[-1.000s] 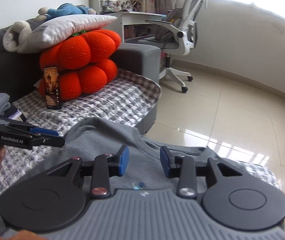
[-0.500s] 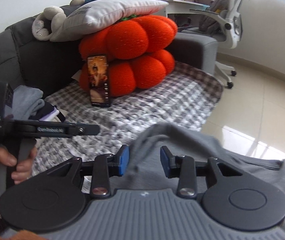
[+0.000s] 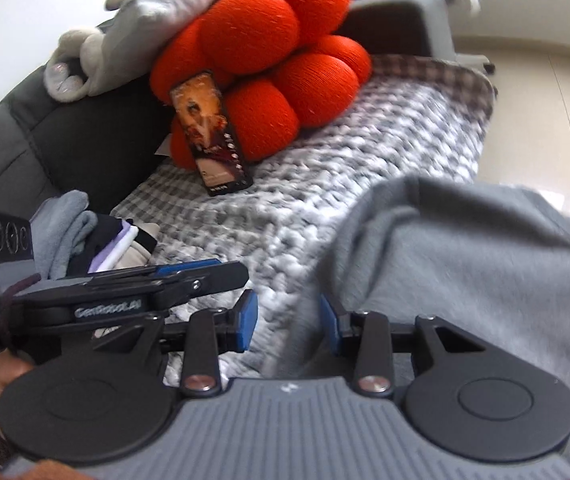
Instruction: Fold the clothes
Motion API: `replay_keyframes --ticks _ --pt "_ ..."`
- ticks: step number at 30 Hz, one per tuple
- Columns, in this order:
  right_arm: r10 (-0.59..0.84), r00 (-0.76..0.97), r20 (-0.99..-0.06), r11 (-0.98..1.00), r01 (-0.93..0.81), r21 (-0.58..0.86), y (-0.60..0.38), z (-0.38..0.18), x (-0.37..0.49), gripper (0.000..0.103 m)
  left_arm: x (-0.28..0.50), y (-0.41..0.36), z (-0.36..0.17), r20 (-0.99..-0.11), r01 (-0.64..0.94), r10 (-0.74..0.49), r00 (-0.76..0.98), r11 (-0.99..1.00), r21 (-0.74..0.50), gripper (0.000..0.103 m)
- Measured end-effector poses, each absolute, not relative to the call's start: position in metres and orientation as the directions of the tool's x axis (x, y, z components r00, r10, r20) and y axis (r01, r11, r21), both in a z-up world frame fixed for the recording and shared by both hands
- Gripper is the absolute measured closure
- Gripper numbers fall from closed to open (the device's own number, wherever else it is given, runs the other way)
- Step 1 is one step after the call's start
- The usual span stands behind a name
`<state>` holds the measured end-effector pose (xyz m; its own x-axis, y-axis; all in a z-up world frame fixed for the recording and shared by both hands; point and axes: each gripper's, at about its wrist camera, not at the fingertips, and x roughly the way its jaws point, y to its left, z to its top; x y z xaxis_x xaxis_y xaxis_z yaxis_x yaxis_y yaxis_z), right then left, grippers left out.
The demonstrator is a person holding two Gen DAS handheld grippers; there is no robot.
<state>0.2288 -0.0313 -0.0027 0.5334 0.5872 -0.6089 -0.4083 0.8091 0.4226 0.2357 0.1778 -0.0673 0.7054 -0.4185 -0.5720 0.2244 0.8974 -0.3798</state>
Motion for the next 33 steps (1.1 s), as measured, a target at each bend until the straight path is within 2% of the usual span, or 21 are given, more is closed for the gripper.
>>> replay_keyframes --ticks 11,21,23,25,28,33 --pt "0.662 0.477 -0.578 0.743 -0.313 0.592 -0.072 -0.02 0.245 0.071 0.232 0.145 -0.077 -0.585 0.381 -0.526 0.618 0.85 -0.363 0.06" --pt "0.667 0.487 -0.564 0.734 -0.3 0.609 -0.079 -0.016 0.246 0.07 0.227 0.134 -0.077 -0.577 0.445 -0.599 0.556 0.8 -0.403 0.062" --pt "0.667 0.491 -0.56 0.733 -0.3 0.611 -0.08 -0.015 0.245 0.069 0.226 0.129 -0.078 -0.579 0.454 -0.599 0.553 0.8 -0.394 0.069" --pt "0.666 0.496 -0.557 0.734 -0.3 0.61 -0.081 -0.014 0.245 0.068 0.225 0.125 -0.079 -0.581 0.452 -0.589 0.561 0.806 -0.381 0.089" --pt "0.664 0.505 -0.551 0.734 -0.299 0.61 -0.083 -0.011 0.244 0.067 0.226 0.127 -0.078 -0.572 0.434 -0.587 0.573 0.809 -0.396 0.099" --pt "0.653 0.528 -0.544 0.742 -0.303 0.598 -0.085 -0.006 0.242 0.065 0.224 0.141 -0.069 -0.525 0.389 -0.572 0.631 0.818 -0.423 0.1"
